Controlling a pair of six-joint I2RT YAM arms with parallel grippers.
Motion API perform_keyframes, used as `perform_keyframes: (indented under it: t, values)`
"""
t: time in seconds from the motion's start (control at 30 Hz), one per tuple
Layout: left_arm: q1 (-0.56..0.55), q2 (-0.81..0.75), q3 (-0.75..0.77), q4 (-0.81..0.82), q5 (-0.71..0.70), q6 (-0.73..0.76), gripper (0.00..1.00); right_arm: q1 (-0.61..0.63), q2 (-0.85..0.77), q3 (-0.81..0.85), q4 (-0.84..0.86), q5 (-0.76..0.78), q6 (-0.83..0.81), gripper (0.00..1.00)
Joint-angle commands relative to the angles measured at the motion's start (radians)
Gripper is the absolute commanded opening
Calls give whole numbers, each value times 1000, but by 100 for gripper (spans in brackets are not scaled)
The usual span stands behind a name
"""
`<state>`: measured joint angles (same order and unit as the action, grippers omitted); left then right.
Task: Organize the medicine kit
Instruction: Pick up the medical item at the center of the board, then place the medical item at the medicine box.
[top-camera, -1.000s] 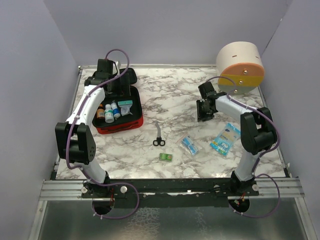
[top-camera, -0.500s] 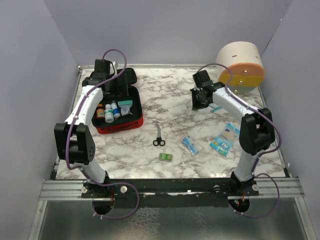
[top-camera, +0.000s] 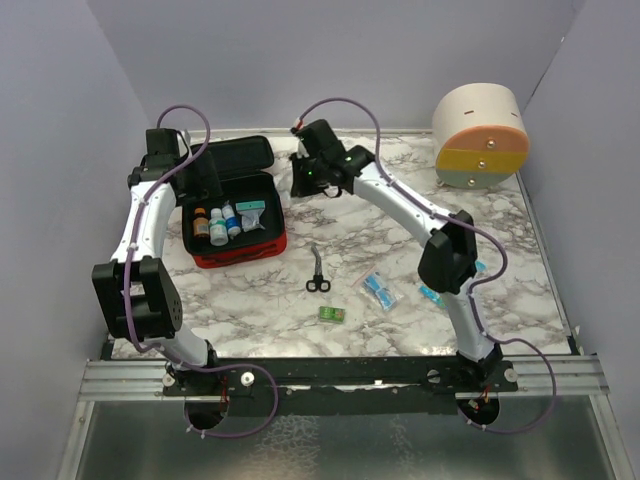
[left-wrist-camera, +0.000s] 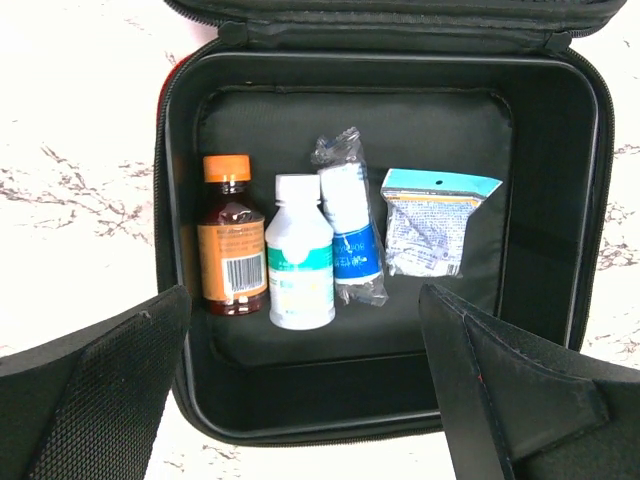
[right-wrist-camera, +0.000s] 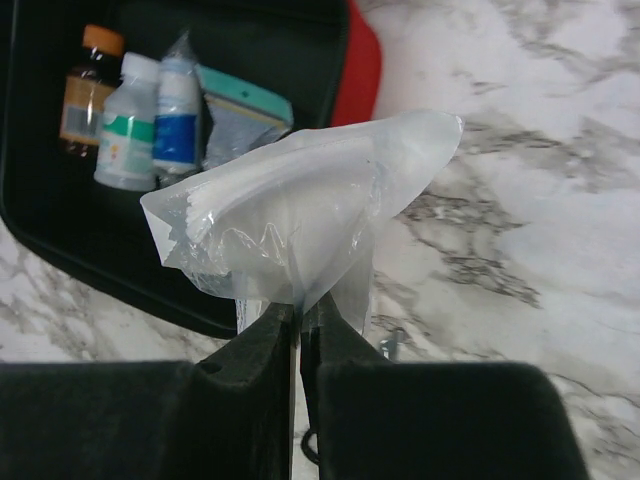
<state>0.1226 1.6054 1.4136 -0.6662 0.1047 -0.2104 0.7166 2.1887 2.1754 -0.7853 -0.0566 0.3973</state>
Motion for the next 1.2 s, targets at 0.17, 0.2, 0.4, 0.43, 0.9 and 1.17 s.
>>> perform_keyframes:
  t: [0.17,0.2,0.4,0.43,0.9,1.17]
  values:
    - [39,-128,-98,8,24,2,99,93,110,4,220,-239,105,4]
    - [40,-135,-104,8,26,2,99,97,120,11,232,-242,107,4]
    - [45,-163,-124,8,37,-5,99,103,172,39,289,-261,126,4]
    - [45,-163,-125,8,40,-9,99,103,185,48,294,-259,129,4]
    - [45,-183,-153,15,49,-35,99,101,368,197,291,-119,148,4]
    - [45,-192,-170,17,55,-32,99,95,383,230,220,-15,157,4]
